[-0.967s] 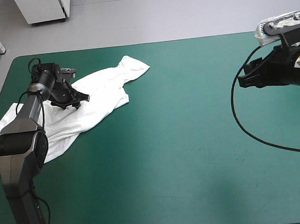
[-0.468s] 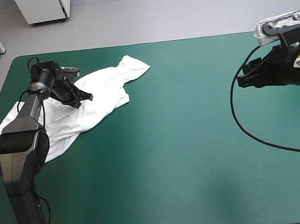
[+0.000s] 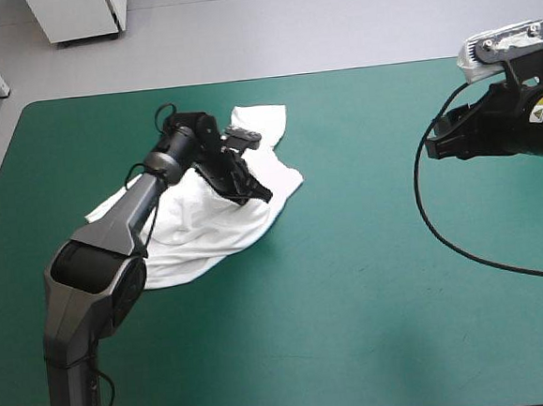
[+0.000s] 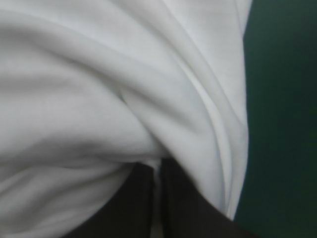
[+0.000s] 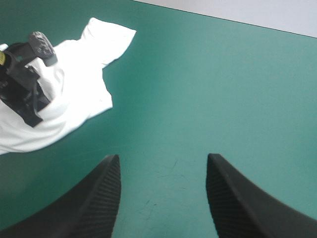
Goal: Fold the cloth
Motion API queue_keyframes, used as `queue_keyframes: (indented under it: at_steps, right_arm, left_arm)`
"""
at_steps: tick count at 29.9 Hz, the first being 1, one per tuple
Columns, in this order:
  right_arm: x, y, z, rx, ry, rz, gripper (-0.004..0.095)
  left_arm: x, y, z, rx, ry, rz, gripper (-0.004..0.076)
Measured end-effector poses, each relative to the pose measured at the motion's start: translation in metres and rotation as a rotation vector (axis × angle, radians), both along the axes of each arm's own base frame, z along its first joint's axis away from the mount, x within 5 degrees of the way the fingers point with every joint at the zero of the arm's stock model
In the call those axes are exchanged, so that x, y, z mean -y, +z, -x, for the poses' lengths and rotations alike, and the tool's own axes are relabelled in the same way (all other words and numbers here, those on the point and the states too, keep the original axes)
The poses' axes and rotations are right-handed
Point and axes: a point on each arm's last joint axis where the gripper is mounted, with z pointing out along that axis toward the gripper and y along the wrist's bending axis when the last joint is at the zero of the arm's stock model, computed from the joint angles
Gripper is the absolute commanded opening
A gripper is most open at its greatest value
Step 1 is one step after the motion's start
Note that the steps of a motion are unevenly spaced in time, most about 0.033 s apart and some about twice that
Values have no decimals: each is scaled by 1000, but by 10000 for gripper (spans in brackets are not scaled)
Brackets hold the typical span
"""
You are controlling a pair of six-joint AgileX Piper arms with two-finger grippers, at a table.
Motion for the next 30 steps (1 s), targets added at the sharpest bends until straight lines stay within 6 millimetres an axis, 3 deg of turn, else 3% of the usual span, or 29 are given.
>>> queue_keyframes:
  at_steps: [6, 10, 15, 18, 22, 25, 27, 30]
  right_arm:
    - [-3, 0, 1, -6, 18, -25, 486]
    - [-3, 0, 1, -9, 22, -31, 486]
    - [-3, 0, 1, -13, 24, -32, 486]
    - [-4, 0, 1, -15, 26, -34, 485]
    - [-4, 0, 2, -16, 27, -35, 486]
    - [-4, 0, 2, -16, 27, -35, 486]
    - [-4, 0, 2, -16, 30, -35, 486]
    - [-5, 0, 2, -16, 32, -38, 483]
  left_arm:
    - [67, 9, 43, -4, -165, 31, -10]
    - [100, 16, 71, -5, -257, 56, -10]
    - [127, 21, 100, -5, -343, 70, -9]
    - [132, 21, 105, -11, -357, 74, -1]
    - [128, 21, 101, -3, -344, 60, 160]
    - [121, 23, 95, -4, -323, 72, 387]
    - [117, 27, 92, 2, -311, 78, 495]
    - [110, 36, 89, 23, -289, 78, 547]
